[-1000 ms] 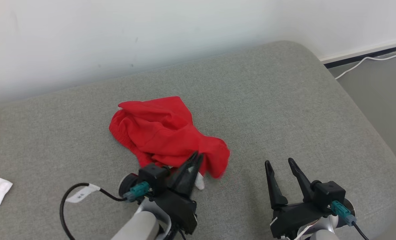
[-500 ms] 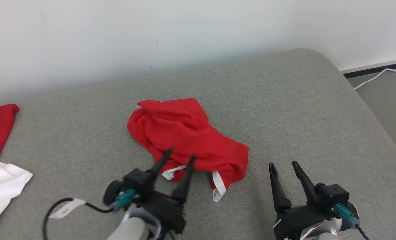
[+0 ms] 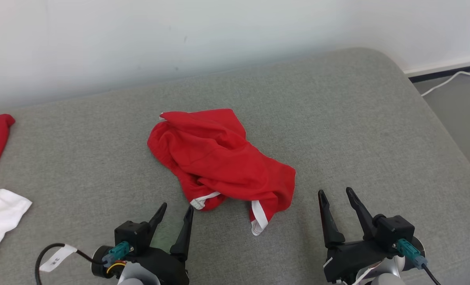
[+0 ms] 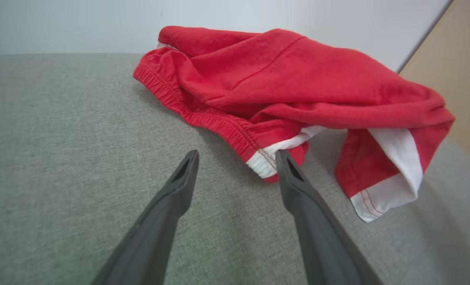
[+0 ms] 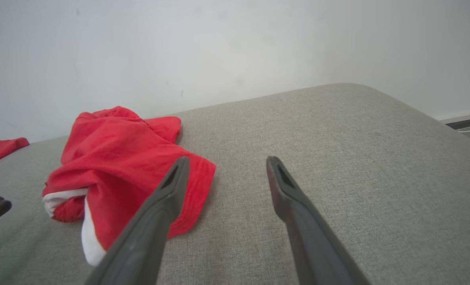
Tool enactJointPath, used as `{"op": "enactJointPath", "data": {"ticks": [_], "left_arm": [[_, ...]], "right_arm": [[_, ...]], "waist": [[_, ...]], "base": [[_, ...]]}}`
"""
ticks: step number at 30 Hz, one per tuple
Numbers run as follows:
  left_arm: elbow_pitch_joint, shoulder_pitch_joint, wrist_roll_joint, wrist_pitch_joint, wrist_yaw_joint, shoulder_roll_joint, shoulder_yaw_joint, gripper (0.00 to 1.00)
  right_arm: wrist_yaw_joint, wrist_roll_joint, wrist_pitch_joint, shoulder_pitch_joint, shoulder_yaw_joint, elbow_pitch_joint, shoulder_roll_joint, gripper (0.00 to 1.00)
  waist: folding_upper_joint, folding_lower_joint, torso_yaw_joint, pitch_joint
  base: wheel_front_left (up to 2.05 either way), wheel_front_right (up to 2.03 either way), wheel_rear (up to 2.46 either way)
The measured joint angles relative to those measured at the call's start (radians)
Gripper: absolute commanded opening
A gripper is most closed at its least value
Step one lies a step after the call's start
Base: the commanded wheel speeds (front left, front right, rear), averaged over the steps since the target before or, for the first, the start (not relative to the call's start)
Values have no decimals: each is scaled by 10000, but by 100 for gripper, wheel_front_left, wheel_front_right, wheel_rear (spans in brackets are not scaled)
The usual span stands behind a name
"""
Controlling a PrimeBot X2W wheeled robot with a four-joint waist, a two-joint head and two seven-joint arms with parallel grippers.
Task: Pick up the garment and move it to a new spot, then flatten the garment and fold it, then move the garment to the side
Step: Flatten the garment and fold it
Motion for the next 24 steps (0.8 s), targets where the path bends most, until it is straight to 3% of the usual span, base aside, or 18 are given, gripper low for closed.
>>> {"op": "enactJointPath", "data": {"ticks": [18, 20, 21, 24], "left_arm": [[1657, -641, 259, -4, -629, -525, 408, 100], [1758, -672, 255, -4, -702, -585, 468, 40], [1799, -720, 259, -4, -757, -604, 476, 0], [1845, -843, 362, -8, -972, -644, 445, 0]], "right_arm": [[0, -27, -13, -218, 44, 117, -2, 100], [0, -27, -19, -222, 38, 119, -2, 100], [0, -27, -31, -222, 35, 121, -2, 100], [0, -25, -42, -222, 38, 138, -4, 100]], "waist": [[0, 0, -747, 357], [0, 0, -773, 362], [0, 1, -775, 358], [0, 0, -735, 343]], "base": [[0, 0, 0], [0, 0, 0], [0, 0, 0], [0, 0, 0]]}}
